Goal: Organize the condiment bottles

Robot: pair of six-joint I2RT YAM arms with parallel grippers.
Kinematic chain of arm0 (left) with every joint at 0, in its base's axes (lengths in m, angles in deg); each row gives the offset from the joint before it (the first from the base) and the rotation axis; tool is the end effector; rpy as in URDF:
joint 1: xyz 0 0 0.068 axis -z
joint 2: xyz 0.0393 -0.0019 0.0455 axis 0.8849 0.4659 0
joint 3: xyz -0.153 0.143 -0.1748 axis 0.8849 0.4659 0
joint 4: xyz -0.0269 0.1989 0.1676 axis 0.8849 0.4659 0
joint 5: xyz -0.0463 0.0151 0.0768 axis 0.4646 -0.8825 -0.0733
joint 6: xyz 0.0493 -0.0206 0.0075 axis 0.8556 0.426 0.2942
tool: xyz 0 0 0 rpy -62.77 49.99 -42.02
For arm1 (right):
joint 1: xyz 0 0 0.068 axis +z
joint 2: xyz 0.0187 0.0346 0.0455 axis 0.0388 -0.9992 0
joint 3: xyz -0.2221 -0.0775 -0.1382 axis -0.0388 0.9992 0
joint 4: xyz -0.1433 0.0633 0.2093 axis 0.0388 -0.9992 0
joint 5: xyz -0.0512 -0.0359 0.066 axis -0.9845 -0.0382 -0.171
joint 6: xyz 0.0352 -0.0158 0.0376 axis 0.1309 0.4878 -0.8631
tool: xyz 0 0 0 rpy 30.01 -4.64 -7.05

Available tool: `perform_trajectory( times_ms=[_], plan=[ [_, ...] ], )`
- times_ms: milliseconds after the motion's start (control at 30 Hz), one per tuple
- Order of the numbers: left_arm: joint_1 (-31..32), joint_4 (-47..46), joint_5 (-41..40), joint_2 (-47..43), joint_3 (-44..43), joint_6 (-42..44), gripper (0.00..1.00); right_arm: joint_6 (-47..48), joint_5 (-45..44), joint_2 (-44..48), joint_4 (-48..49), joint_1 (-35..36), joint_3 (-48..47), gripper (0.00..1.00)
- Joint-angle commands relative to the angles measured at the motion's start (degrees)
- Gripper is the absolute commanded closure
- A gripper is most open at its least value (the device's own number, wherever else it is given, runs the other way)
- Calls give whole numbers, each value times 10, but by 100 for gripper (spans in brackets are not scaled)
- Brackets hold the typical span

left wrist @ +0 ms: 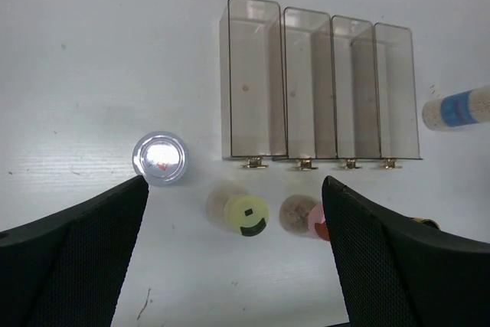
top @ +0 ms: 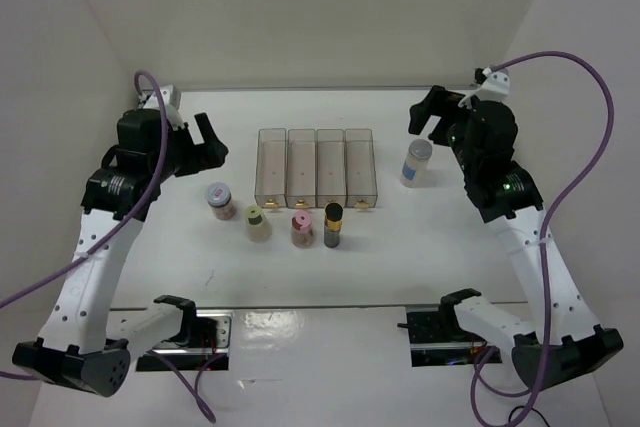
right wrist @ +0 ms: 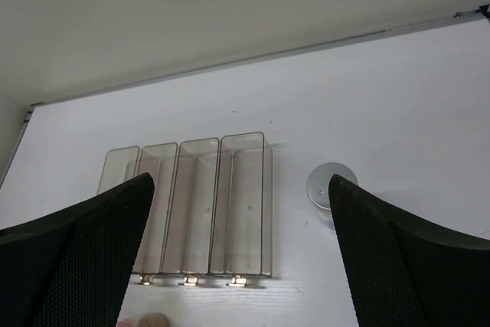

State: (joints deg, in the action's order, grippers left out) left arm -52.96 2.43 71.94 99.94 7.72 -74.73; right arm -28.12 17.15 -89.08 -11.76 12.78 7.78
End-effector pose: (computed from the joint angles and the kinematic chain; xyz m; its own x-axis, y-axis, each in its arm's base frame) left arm 0.1963 -0.0314 0.4221 -0.4295 -0.3719 -0.8230 -0.0449 0.9189 -0.3918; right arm 0.2051 0.0475 0.4343 -0.1587 0.2632 -0.9516 -0.0129 0.9632 0.2686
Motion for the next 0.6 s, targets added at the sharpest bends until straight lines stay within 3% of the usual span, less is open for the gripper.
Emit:
perform_trajectory(
  times_ms=[0, 333, 567],
  plan=[
    [1, 16, -14, 1, -18, 31, 0, -9, 18, -19, -12, 3, -6, 1],
    [1, 30, -39, 25, 14, 19, 0, -10, 33, -107, -28, 3, -47, 1],
    [1, 57, -53, 75, 26, 19, 0, -8, 40, -107, -17, 3, -30, 1]
  ],
)
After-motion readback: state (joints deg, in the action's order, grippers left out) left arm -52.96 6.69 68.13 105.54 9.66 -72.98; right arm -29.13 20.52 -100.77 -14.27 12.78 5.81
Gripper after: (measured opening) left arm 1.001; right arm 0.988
